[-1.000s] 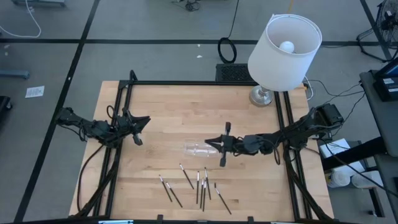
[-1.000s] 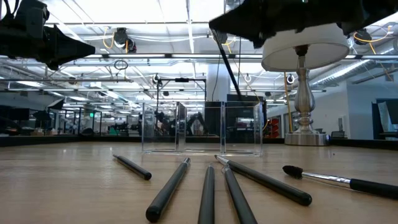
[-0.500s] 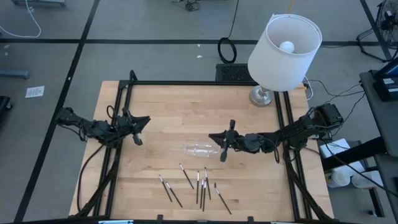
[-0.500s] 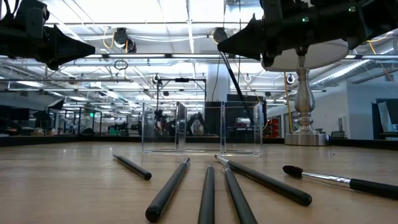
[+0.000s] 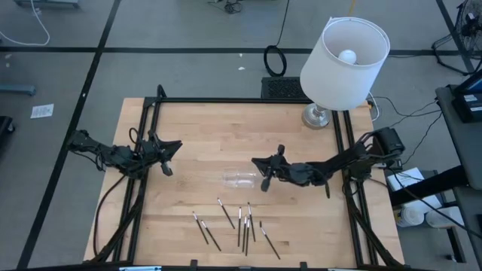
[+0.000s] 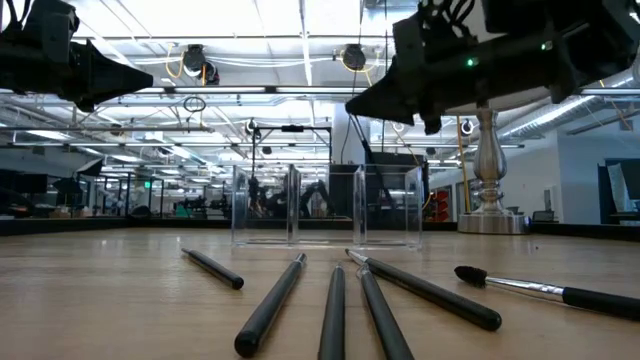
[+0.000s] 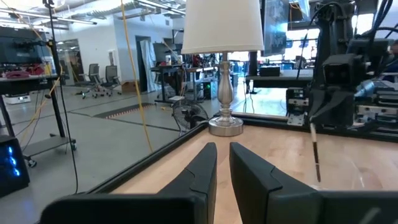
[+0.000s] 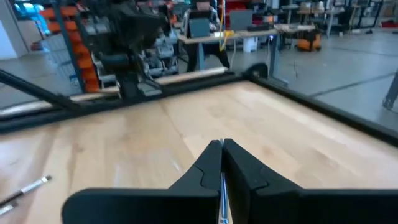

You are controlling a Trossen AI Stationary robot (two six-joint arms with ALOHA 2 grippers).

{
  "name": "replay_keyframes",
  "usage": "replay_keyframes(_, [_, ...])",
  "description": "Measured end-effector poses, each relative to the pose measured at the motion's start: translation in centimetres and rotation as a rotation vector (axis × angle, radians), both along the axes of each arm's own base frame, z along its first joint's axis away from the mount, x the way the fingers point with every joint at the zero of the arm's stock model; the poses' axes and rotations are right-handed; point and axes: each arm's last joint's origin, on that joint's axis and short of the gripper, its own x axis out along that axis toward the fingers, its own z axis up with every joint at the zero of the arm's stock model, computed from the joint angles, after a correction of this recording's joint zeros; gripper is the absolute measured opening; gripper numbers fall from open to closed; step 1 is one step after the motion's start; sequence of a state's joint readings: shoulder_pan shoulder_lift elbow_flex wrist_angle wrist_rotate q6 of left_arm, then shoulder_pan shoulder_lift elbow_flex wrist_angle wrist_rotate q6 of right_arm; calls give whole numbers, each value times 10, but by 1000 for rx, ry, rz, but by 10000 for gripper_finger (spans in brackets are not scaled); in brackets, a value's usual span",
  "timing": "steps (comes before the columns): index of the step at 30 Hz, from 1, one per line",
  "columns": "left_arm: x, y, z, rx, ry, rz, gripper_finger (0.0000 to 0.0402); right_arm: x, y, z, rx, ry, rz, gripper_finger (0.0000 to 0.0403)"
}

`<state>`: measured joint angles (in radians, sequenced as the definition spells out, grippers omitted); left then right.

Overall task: Pick & Place Makeup Supplies
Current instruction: Put the makeup brush into the transparent organizer, then adjust the transparent organizer

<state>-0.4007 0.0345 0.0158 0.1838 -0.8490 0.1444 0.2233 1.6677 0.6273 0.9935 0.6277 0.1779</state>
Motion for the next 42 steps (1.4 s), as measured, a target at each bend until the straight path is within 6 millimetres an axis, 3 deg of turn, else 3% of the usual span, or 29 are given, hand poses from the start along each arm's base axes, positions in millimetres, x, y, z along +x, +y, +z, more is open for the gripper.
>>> replay_keyframes(8, [0,0,0,0,0,0,51,2,-6,-5,29,6,-22,3])
replay_keyframes(25, [0,0,0,1,0,0,51,3,-4,-5,40,2,28,68])
replay_keyframes(31, [0,0,0,-8,-4,-3,51,2,2,9,-25,-69,85,79])
replay_keyframes(35, [1,-2,0,-24,-16,-91,51,-2,10,17,-80,-53,113,68])
replay_keyframes(42, [6,-9,-3,4,18,-264,51,-1,18,29,-105,60,143,5])
